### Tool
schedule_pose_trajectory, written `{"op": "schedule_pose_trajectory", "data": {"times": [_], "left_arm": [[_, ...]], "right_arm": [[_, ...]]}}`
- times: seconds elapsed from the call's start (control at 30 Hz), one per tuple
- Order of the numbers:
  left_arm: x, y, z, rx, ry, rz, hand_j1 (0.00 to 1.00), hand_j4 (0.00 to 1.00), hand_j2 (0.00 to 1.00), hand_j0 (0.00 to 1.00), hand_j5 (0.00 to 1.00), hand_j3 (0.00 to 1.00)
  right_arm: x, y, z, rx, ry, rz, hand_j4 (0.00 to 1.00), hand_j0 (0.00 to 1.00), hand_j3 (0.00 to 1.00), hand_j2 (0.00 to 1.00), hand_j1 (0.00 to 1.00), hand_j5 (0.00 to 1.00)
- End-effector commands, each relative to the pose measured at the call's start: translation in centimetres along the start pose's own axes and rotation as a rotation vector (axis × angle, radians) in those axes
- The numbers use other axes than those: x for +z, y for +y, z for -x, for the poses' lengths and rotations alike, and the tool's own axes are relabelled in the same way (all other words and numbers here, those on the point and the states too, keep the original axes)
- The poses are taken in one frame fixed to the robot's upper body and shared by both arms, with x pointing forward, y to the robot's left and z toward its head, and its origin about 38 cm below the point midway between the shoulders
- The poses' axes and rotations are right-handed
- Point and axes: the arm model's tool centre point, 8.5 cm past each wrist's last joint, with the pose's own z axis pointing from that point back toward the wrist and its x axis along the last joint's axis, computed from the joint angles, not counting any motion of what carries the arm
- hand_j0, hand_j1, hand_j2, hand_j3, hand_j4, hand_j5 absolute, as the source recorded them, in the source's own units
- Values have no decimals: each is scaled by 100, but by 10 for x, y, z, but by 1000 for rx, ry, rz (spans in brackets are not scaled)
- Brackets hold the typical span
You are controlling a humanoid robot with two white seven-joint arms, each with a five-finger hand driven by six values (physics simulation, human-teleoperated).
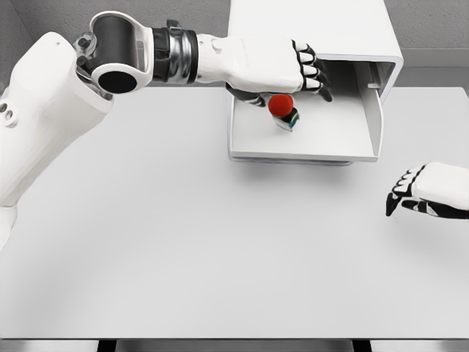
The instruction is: Slide open multi-storey tabletop storage cabinets and put open load switch and slide close multi-storey tabletop storage cabinets
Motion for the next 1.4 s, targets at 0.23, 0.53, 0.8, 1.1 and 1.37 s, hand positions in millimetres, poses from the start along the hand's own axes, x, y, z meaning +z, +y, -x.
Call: {"op": "schedule_pose_trajectory", "data": {"times": [0.23,0.53,0.8,1.1,1.37], "left_arm": [[108,31,-32,101,-113,-129,100,100,100,100,100,100],[261,-112,8,523,283,76,100,100,100,100,100,100],[264,-153,15,621,335,97,100,100,100,100,100,100],[245,-161,16,610,309,130,100,100,100,100,100,100],[225,-167,23,613,284,167,100,100,100,100,100,100]], "right_arm": [[-33,6,-12,-7,-93,-38,47,47,47,47,47,47],[-57,-10,-21,34,-156,-32,47,47,47,47,47,47],[-55,-42,-21,98,-152,25,49,49,49,49,49,49],[-60,-50,-23,108,-167,52,49,49,49,49,49,49],[-85,-45,-30,121,-212,19,49,49,49,49,49,49]]}}
